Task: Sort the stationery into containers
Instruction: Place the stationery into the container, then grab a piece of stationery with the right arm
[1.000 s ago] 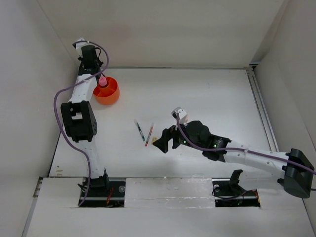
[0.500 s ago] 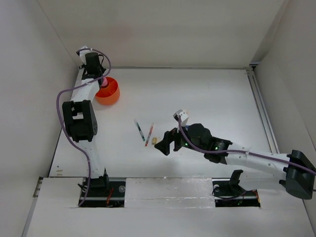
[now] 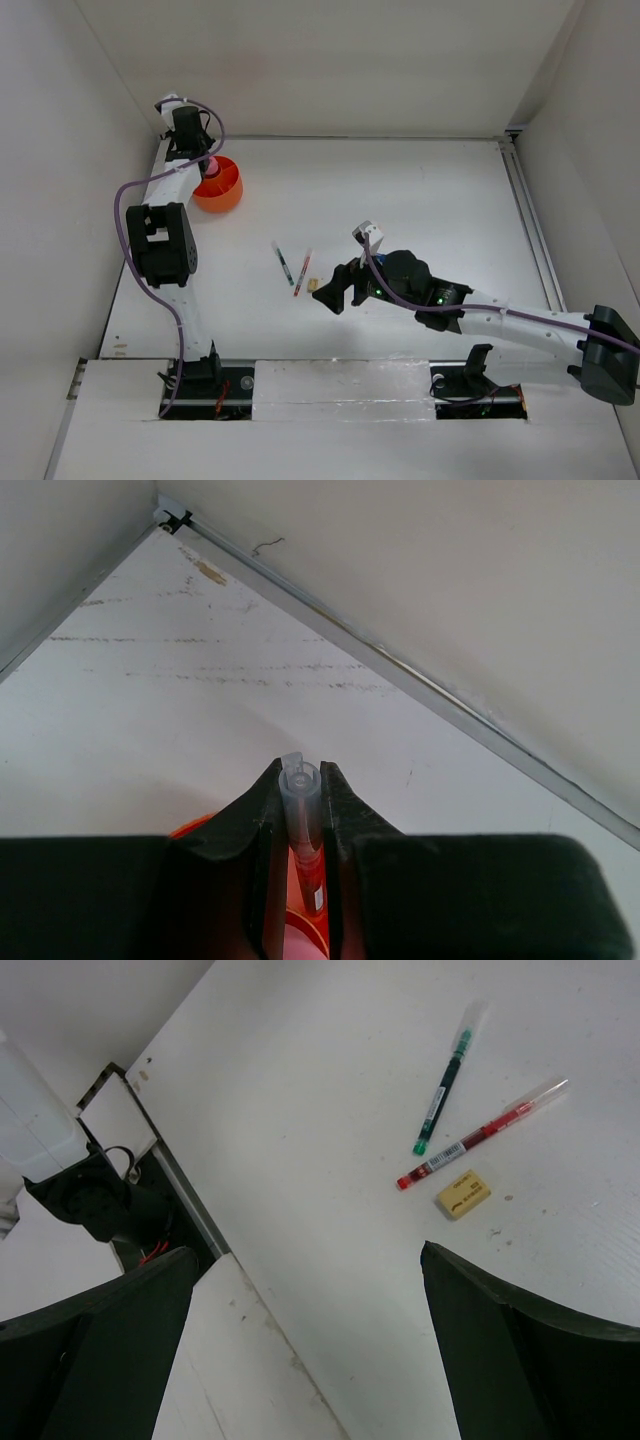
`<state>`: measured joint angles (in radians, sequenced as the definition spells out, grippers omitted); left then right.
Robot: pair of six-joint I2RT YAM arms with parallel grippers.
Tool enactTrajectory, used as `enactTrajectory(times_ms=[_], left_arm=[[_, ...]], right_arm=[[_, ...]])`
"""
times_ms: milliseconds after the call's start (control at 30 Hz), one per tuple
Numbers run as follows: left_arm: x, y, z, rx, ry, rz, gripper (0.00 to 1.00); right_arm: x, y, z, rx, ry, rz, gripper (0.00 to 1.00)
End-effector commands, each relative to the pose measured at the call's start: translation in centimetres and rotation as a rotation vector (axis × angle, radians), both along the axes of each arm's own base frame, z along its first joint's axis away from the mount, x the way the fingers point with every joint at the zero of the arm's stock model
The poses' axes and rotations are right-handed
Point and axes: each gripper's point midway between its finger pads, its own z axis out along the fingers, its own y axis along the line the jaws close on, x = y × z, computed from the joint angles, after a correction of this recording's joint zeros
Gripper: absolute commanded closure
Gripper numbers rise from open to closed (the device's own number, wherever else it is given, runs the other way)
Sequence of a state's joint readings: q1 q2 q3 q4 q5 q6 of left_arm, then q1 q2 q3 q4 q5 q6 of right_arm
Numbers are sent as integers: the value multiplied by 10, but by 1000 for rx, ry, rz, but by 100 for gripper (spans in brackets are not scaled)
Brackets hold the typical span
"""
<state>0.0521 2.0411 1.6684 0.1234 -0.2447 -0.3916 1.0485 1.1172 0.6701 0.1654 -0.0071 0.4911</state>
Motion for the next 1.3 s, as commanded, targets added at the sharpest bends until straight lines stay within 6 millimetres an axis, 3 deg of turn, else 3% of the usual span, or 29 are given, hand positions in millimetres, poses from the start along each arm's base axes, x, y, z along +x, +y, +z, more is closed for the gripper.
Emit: enactTrajectory(times_ms=[0,300,333,467,600,633,767,1000,1033,1067,1133,1200,1267], left_arm=[[5,-2,14,-1,-45,-13,100],[11,-10,12,-11,-40,-65,98],[11,-12,3,-16,-19,-73,98],[13,-16,0,-25,-10,-93,97],[13,-26,0,-2,-3,-113,85],[13,-30,0,3,-3,-112,76],[13,-33,0,17,0,-115,59],[9,-31,26,24,-44,-103,37],[6,-31,41,26,-69,-103,33],[4,-29,49,30,-81,-91,23],[-1,-27,69,36,-116,-79,15],[-4,-26,88,41,-150,-70,0],[-9,-26,111,42,-183,-69,0]], right_arm=[[0,3,18,66,-34,-4,0],[2,3,18,65,-36,-13,0],[2,3,15,57,-32,-13,0],[2,2,10,49,-28,-13,0],[2,2,10,49,-27,-13,0],[2,2,10,49,-27,-13,0],[2,2,10,49,-27,-13,0],[2,3,15,57,-32,-13,0],[3,4,10,47,-26,-13,0],[6,6,10,37,-33,-20,0],[13,9,11,31,-38,-45,0],[20,7,-6,-34,-16,-84,0],[28,11,-15,-72,7,-115,0]])
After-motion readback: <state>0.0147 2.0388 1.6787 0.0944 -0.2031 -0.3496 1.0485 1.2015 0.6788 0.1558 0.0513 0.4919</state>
